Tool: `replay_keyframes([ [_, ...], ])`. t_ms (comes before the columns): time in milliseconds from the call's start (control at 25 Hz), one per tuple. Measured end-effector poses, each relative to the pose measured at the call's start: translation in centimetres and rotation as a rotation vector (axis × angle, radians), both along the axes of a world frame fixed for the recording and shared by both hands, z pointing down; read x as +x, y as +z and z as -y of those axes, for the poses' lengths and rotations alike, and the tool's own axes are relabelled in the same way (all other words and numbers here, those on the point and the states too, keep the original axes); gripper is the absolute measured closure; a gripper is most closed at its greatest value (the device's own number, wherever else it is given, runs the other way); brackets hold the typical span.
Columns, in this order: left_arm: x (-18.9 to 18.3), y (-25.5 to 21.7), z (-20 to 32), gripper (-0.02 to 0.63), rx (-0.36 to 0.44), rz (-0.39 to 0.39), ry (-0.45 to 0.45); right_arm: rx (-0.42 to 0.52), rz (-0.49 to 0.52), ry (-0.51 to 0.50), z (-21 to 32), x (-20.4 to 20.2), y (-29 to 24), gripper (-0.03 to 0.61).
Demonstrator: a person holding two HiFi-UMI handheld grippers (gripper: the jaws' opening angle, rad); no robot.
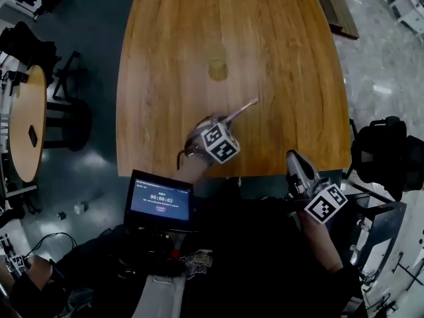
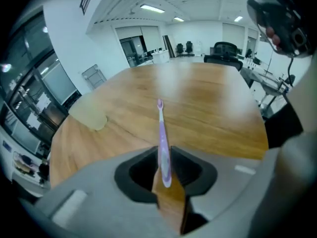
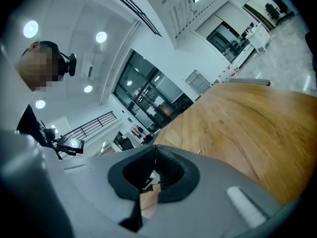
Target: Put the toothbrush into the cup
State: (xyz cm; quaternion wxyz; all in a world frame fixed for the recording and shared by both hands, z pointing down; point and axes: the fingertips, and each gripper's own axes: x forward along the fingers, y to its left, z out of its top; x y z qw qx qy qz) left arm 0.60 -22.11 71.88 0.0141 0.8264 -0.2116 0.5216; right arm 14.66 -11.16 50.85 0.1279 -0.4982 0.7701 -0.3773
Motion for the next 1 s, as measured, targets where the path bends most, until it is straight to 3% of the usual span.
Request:
replay_keyframes([
  [200,0.5,1.4,-0.7,0.543,-0.074,0.015,0.042,-0.025,0.007,0.050,1.3,0.4,0.3,0.572],
  [480,0.8,1.2,-0.4,0.549,-0.120,-0.062,-0.014,-0.059,0.026,0.032,4.0,0.7,1.2,0.572],
  [600,1.1,-1.0,0.7,0.549,-0.129,-0.222,-0.145,-0.080,0.046,-0.017,6.0,0.5,2.4,0.541],
  [760,0.9,-7.2,1.9,0.549,-0.182,-0.533,-0.337,-0.121,0.098,-0.129,10.0,-2.1,3.8,0.534],
  [920,1.5,-13.8,1.6,0.551,-0.209,-0.839,-0.414,-0.106,0.252,-0.266,14.1,-5.8,3.3,0.503],
  [1000,0.9,-15.9,1.6,0.551,-0.183,-0.908,-0.439,-0.096,0.277,-0.303,15.9,-7.2,2.0,0.492],
])
